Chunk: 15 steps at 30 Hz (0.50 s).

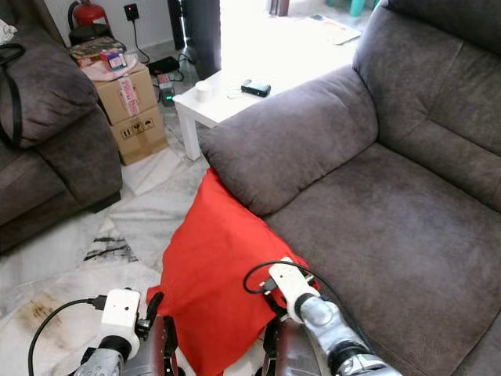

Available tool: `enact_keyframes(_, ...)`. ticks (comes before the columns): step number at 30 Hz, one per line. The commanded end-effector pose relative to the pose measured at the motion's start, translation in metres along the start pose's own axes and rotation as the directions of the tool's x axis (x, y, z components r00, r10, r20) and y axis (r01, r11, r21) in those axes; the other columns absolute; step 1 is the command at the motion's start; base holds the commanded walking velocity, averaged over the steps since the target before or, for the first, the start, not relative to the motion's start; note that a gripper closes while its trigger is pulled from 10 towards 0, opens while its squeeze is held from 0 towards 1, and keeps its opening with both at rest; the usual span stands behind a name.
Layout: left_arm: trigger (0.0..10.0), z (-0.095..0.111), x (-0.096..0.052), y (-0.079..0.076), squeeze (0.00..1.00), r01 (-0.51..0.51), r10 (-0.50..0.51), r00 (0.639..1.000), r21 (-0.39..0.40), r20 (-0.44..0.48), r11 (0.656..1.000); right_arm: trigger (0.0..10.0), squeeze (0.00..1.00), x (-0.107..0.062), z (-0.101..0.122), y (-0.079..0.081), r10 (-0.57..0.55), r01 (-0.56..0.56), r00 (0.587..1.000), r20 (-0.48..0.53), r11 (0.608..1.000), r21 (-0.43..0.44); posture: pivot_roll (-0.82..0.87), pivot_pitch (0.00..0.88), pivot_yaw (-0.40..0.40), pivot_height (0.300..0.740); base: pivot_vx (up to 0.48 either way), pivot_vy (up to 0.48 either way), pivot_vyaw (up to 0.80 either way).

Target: Move the pillow to the sofa from floor

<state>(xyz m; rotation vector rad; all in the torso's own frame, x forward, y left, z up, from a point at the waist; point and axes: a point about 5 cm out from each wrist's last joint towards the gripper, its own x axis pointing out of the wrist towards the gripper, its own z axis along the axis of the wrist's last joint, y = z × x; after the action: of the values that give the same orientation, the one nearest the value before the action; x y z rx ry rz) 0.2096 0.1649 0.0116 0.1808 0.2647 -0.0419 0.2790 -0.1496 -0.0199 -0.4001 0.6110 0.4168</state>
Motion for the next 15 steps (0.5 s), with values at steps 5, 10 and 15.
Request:
enact_keyframes(5, 10.0, 0.0, 0.0, -0.002, 0.0, -0.005, 0.005, 1.0, 0.009, -0.011, 1.0, 10.0, 0.0, 0.005, 0.012, 0.005, -0.022, 0.013, 0.999, 0.047, 0.982, 0.187, 0.13, 0.161, -0.06, 0.6, 0.0, 0.0, 0.0)
enact_keyframes(10, 10.0, 0.002, -0.001, -0.003, 0.0, -0.005, 0.005, 1.0, 0.011, -0.01, 1.0, 10.0, 0.0, 0.007, 0.017, 0.014, -0.002, -0.009, 0.998, 0.062, 0.983, 0.181, 0.13, 0.167, -0.067, 0.6, 0.0, 0.0, 0.0)
enact_keyframes(15, 10.0, 0.002, -0.002, -0.004, 0.0, -0.008, 0.008, 1.0, 0.013, -0.009, 1.0, 0.0, 0.0, 0.007, 0.018, 0.017, 0.015, -0.031, 0.997, 0.079, 0.979, 0.2, 0.14, 0.169, -0.07, 0.6, 0.0, 0.0, 0.0)
